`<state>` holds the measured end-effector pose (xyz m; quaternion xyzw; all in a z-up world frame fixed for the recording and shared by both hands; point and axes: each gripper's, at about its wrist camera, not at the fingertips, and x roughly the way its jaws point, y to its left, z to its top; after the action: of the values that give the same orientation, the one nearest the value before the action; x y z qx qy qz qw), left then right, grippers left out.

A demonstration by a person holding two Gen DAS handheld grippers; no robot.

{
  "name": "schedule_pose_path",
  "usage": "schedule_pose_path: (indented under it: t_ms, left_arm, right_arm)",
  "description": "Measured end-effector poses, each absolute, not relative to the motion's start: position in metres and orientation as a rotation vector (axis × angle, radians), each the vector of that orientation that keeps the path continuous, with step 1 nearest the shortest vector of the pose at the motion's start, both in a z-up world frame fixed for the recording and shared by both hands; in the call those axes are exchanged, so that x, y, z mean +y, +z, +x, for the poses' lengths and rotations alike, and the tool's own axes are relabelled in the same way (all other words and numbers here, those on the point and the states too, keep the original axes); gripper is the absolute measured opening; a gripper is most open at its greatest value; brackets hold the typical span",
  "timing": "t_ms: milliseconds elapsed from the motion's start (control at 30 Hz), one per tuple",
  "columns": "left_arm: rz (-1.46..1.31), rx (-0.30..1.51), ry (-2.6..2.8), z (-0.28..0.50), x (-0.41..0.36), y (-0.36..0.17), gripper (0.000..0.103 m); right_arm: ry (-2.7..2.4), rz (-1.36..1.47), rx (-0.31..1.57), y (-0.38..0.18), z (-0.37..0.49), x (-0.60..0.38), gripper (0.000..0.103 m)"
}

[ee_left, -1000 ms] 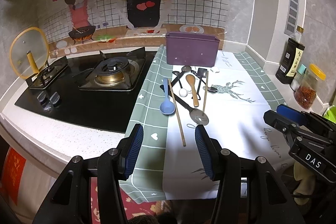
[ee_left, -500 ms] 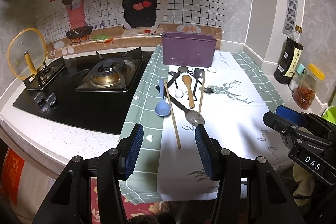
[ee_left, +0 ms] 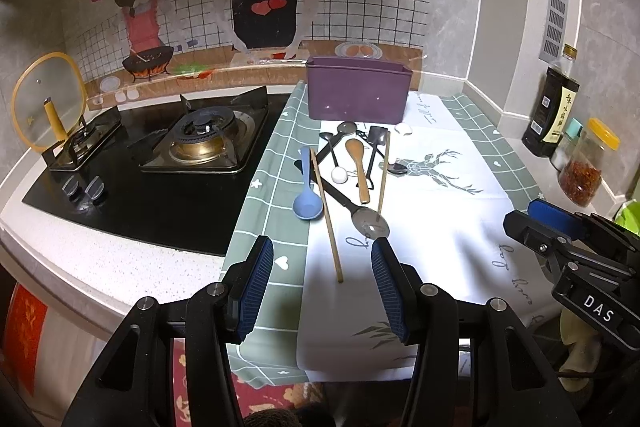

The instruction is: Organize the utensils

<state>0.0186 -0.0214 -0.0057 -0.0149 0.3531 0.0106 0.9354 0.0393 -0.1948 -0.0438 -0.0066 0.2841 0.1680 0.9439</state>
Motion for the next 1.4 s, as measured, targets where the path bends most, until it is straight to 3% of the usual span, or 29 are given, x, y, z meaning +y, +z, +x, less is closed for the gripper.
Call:
schedule_pose_path:
  t_ms: [467, 833, 1400]
  left_arm:
    - [-0.159, 0.777, 0.016, 0.067, 0.019, -0.017, 0.052]
    - [-0.165, 0.870, -0.037, 0.135, 0.070, -0.037, 0.052]
    - [-0.201, 0.698, -0.151, 0.176, 0.116, 0.002, 0.052]
  right_arm:
    - [0.281, -0.062, 0.553, -0.030, 0.072, -0.192, 0.037]
    - [0.257, -0.162, 0.683, -0.051, 0.145, -0.169, 0.036]
    - [0.101, 0.042, 0.758, -0.077, 0.306, -0.122, 0.034]
